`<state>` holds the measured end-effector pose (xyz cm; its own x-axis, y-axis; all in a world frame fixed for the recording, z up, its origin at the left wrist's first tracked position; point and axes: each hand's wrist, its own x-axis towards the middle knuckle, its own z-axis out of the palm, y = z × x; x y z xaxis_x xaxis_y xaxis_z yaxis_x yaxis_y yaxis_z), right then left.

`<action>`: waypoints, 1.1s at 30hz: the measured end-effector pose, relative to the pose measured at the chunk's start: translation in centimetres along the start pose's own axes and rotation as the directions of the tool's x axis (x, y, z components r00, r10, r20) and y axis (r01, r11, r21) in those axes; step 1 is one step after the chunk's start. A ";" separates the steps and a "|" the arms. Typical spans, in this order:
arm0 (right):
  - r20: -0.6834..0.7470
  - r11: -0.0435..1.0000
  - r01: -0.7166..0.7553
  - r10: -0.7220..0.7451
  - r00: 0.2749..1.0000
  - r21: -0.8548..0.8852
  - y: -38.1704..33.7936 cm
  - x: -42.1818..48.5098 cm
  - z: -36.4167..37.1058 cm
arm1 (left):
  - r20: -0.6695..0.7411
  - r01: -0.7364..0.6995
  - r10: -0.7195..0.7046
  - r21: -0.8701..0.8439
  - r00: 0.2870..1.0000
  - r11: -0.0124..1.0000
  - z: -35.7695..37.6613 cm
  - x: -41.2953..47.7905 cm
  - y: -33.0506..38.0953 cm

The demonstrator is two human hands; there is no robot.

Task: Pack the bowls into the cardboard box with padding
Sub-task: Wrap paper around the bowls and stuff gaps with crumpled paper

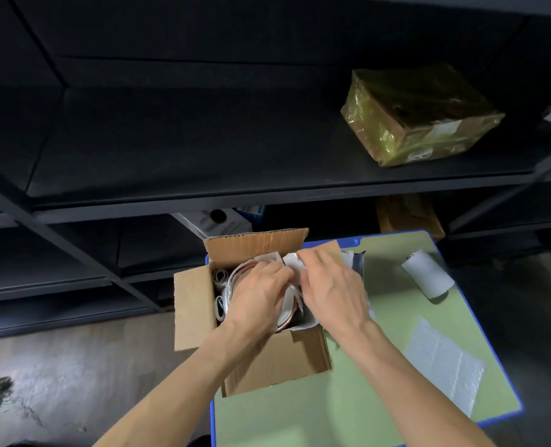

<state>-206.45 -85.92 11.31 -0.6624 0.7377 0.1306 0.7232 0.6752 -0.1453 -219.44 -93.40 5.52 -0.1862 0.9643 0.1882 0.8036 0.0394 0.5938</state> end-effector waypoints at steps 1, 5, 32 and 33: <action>0.002 0.999 0.027 -0.026 1.000 -0.038 -0.2 0.3 0.6 | -0.027 0.010 -0.010 -0.008 1.000 1.000 0.1 -0.1 0.2; -0.004 0.991 0.086 -0.087 0.996 -0.106 -0.2 1.6 2.3 | -0.098 0.066 -0.072 -0.063 0.993 0.996 0.3 -0.5 1.3; 0.018 0.981 0.182 -0.181 0.983 -0.069 1.5 3.3 4.7 | -0.041 0.112 -0.114 -0.052 0.993 0.992 2.1 -2.3 1.5; 0.013 0.983 0.174 -0.174 0.985 -0.061 1.5 3.1 4.6 | -0.037 0.109 -0.111 -0.054 0.993 0.993 2.0 -2.4 1.5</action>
<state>-208.36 -82.63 7.01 -0.7804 0.6091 0.1415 0.6074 0.7921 -0.0600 -216.61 -95.13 4.39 -0.2951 0.9436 0.1501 0.7472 0.1300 0.6518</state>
